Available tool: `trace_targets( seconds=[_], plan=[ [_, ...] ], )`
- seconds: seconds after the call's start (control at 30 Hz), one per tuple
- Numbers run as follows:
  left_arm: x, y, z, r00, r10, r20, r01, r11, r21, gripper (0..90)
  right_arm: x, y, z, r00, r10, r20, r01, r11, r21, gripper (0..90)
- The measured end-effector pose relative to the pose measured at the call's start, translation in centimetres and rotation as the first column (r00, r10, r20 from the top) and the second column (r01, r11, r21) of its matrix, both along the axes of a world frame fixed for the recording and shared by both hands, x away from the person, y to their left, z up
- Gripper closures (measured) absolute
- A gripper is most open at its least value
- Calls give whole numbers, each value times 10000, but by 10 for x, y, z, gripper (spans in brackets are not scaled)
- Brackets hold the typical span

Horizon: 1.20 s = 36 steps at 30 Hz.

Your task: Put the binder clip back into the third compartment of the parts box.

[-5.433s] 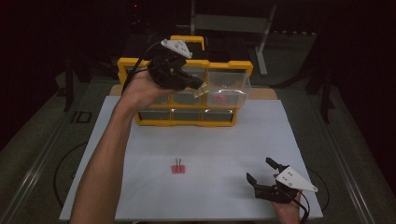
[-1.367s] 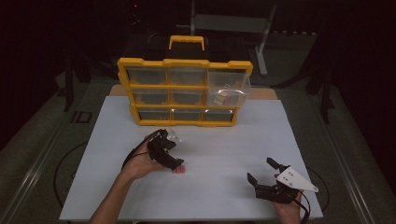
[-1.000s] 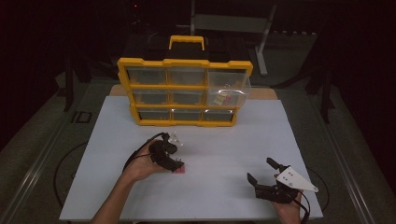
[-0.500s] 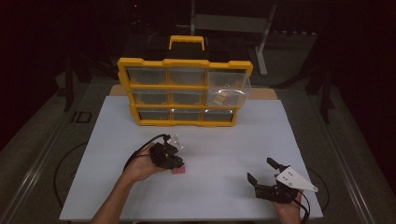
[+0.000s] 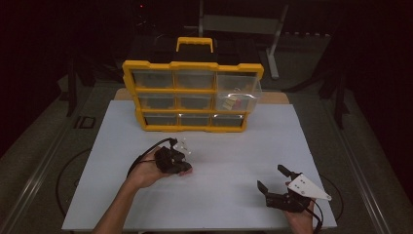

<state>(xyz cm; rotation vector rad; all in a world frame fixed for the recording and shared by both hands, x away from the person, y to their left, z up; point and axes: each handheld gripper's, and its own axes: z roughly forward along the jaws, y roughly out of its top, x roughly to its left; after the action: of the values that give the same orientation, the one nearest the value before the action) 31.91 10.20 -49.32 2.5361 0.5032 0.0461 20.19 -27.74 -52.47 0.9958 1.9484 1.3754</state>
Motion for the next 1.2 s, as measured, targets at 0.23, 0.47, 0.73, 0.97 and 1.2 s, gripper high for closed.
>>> trace_targets(
  seconds=[0.23,0.47,0.73,0.97,1.2],
  plan=[
    [3,1,12,9997,213,128,-210,9995,-252,896,0,0,0,10000,5,12,-5,10000,2,88],
    [6,0,29,9983,347,472,-331,9988,-354,896,0,0,0,10000,28,8,-28,10000,-10,88],
    [9,0,49,9962,397,779,-358,9980,-514,897,1,1,0,10000,38,8,-38,10000,-10,88],
    [15,0,69,9946,457,934,-382,9960,-803,897,1,1,0,10000,36,13,-36,10000,-7,88],
    [21,-3,91,9941,326,1035,-217,9942,-1050,897,1,1,0,10000,45,7,-45,10000,-4,88]
  ],
)
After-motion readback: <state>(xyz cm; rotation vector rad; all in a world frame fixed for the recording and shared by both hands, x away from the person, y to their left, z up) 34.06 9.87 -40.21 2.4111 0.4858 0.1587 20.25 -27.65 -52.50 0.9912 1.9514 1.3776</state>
